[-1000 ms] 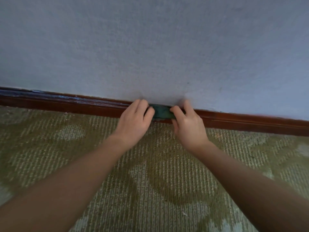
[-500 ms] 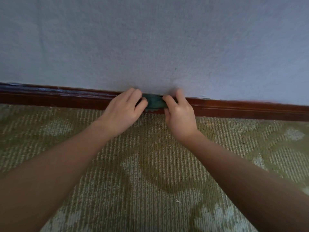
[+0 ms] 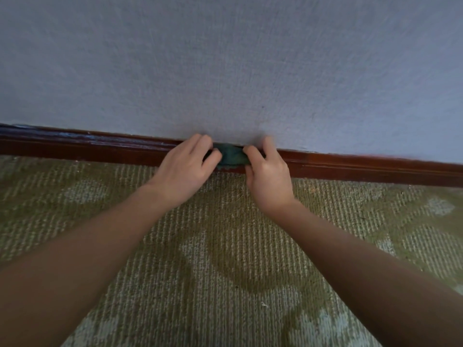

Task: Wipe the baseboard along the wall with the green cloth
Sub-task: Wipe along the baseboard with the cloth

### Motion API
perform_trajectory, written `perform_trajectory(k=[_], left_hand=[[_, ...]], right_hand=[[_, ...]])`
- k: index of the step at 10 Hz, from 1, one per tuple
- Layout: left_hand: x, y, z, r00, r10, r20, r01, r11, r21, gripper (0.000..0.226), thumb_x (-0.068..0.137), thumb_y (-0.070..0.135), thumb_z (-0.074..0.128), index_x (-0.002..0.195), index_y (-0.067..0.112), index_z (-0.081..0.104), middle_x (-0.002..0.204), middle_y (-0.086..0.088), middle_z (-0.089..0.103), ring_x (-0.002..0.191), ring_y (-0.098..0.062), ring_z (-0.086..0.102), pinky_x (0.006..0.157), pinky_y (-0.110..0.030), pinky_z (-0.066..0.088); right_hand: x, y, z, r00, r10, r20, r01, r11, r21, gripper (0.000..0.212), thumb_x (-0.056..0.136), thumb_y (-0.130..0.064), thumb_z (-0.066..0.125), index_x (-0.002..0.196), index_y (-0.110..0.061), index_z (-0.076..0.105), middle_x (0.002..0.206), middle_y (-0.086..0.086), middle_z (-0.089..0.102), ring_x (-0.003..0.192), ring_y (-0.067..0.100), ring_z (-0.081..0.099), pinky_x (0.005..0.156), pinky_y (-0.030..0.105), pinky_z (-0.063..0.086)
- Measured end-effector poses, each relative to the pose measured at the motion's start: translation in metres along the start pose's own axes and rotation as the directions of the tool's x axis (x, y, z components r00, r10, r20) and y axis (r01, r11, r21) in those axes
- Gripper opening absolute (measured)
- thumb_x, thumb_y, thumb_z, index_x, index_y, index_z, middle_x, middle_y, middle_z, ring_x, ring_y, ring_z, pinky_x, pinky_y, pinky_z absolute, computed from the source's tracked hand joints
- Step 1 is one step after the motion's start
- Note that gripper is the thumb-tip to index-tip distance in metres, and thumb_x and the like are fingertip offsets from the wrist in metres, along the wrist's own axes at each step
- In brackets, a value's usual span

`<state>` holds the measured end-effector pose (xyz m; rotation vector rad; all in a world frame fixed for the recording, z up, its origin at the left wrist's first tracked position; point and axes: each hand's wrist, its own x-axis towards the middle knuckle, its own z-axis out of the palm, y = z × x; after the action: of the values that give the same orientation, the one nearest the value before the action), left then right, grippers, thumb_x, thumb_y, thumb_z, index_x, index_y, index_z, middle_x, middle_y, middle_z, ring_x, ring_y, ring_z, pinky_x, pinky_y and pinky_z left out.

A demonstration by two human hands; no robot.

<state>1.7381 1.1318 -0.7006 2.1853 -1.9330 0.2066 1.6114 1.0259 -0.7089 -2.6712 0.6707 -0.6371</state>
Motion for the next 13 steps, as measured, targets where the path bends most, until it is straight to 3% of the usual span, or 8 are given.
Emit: perform_trajectory(k=[2,5,7,8,10,11,12,13], left_hand=[[-0.009,-0.009,0.006,0.977,-0.214,-0.004,0.211,0.968,-0.137,0.033,0.089,0.023,0.043,0.088,-0.006,0.059,0.082,-0.021,0.061,0.072,-0.032,0.057,0.062,-0.039,0.046],[-0.011,-0.014,-0.006,0.995,0.02,0.102,-0.025,0.998,0.05,0.038,0.048,-0.026,0.072,0.084,-0.015,0.063,0.073,-0.025,0.058,0.058,-0.034,0.056,0.041,-0.03,0.037],[-0.014,-0.022,0.0,0.998,-0.009,-0.063,0.014,0.996,0.083,0.011,0.084,-0.001,0.054,0.087,-0.008,0.062,0.079,-0.022,0.059,0.068,-0.032,0.057,0.052,-0.035,0.044],[-0.016,-0.019,0.012,0.964,-0.264,-0.019,0.255,0.946,-0.203,0.034,0.093,0.026,0.038,0.098,-0.002,0.057,0.096,-0.019,0.06,0.087,-0.031,0.054,0.072,-0.035,0.038],[-0.016,-0.023,0.016,0.94,-0.337,-0.06,0.297,0.891,-0.343,0.034,0.092,0.027,0.04,0.091,0.0,0.059,0.088,-0.016,0.063,0.08,-0.029,0.059,0.067,-0.031,0.039],[-0.019,-0.021,0.008,0.977,-0.193,-0.095,0.173,0.968,-0.18,0.01,0.087,0.011,0.051,0.086,0.002,0.054,0.073,-0.014,0.061,0.062,-0.026,0.06,0.052,-0.027,0.046],[-0.024,-0.029,0.014,0.998,-0.006,-0.063,-0.002,0.991,-0.133,0.04,0.068,-0.016,0.07,0.095,0.001,0.046,0.072,-0.02,0.056,0.058,-0.029,0.055,0.044,-0.03,0.041],[-0.024,-0.029,0.013,1.0,-0.022,-0.016,0.02,0.996,-0.087,0.027,0.069,-0.013,0.071,0.093,-0.008,0.058,0.075,-0.021,0.059,0.062,-0.032,0.057,0.048,-0.033,0.044]], right_hand=[[0.001,-0.002,0.002,0.999,-0.046,0.021,0.046,0.999,0.004,0.032,0.058,0.021,0.072,0.086,0.009,0.064,0.082,0.027,0.056,0.057,0.035,0.057,0.04,0.035,0.05],[0.007,-0.007,0.007,0.997,-0.054,0.055,0.054,0.999,0.008,0.026,0.06,0.022,0.069,0.081,0.008,0.064,0.08,0.025,0.057,0.059,0.033,0.057,0.044,0.032,0.046],[0.007,-0.012,0.008,0.996,-0.058,0.063,0.059,0.998,-0.008,0.02,0.064,0.021,0.067,0.08,0.01,0.064,0.078,0.026,0.057,0.06,0.035,0.058,0.044,0.036,0.049],[0.008,-0.015,0.009,0.995,-0.071,0.067,0.073,0.997,-0.02,0.018,0.064,0.02,0.068,0.079,0.01,0.064,0.077,0.026,0.057,0.059,0.035,0.058,0.043,0.036,0.049],[0.008,-0.013,0.01,0.994,-0.1,0.044,0.101,0.994,-0.03,0.019,0.063,0.021,0.068,0.077,0.009,0.064,0.075,0.024,0.058,0.057,0.032,0.058,0.041,0.034,0.049],[0.008,-0.013,0.014,0.994,-0.108,0.028,0.109,0.994,-0.022,0.022,0.061,0.022,0.068,0.078,0.009,0.065,0.076,0.023,0.06,0.059,0.031,0.059,0.041,0.033,0.05],[0.007,-0.012,0.016,0.993,-0.109,0.032,0.11,0.994,-0.022,0.023,0.06,0.022,0.069,0.078,0.009,0.065,0.076,0.023,0.06,0.059,0.031,0.059,0.042,0.032,0.05],[0.007,-0.013,0.017,0.995,-0.093,0.042,0.094,0.995,-0.022,0.022,0.061,0.022,0.069,0.079,0.009,0.065,0.077,0.022,0.06,0.06,0.031,0.059,0.043,0.032,0.05]])
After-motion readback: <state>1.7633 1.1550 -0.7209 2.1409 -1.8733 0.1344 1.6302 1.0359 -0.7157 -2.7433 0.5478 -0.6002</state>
